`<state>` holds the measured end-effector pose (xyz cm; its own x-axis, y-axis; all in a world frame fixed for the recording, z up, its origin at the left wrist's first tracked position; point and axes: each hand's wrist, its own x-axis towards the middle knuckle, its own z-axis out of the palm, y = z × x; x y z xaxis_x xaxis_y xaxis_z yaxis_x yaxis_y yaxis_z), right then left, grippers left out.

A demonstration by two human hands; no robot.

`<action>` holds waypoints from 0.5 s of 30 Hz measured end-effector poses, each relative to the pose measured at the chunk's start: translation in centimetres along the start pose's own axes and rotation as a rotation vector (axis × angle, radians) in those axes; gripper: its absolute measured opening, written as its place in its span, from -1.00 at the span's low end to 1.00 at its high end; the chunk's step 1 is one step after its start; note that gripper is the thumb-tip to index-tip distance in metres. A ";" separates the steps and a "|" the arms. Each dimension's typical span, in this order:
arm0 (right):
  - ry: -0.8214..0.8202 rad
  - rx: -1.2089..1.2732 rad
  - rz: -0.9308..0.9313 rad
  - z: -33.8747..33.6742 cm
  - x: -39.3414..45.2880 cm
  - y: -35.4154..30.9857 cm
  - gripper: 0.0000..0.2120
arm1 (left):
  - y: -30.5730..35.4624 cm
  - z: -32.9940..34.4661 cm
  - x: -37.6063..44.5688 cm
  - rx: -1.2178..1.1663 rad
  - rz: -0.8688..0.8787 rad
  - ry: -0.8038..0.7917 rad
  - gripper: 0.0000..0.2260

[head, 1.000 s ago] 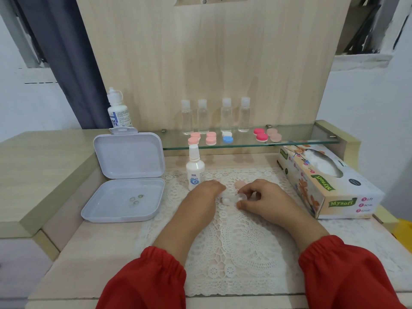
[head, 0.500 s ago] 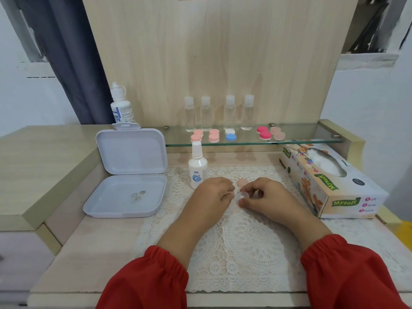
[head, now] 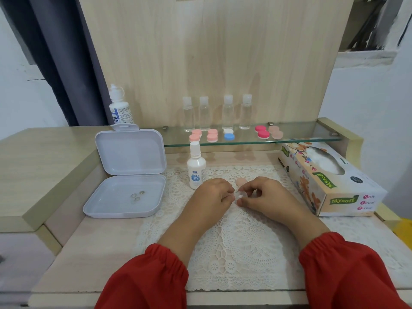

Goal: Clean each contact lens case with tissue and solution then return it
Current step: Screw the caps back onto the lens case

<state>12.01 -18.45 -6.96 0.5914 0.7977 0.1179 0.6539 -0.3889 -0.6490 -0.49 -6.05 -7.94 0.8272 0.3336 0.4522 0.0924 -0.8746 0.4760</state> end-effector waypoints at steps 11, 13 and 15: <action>0.005 -0.002 0.013 0.0 0.0 0.0 -0.77 | 0.0 -0.1 0.2 -0.022 -0.146 -0.030 -0.72; 0.003 0.003 0.014 0.0 0.0 0.0 -0.76 | -0.1 0.0 0.2 -0.020 -0.157 -0.041 -0.69; 0.002 0.008 0.012 0.0 0.0 0.0 -0.76 | -0.2 0.0 0.2 -0.028 -0.155 -0.049 -0.69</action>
<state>12.02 -18.45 -6.92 0.5999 0.7923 0.1115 0.6433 -0.3947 -0.6560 -0.34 -5.82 -7.88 0.8302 0.4458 0.3347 0.2060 -0.8033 0.5588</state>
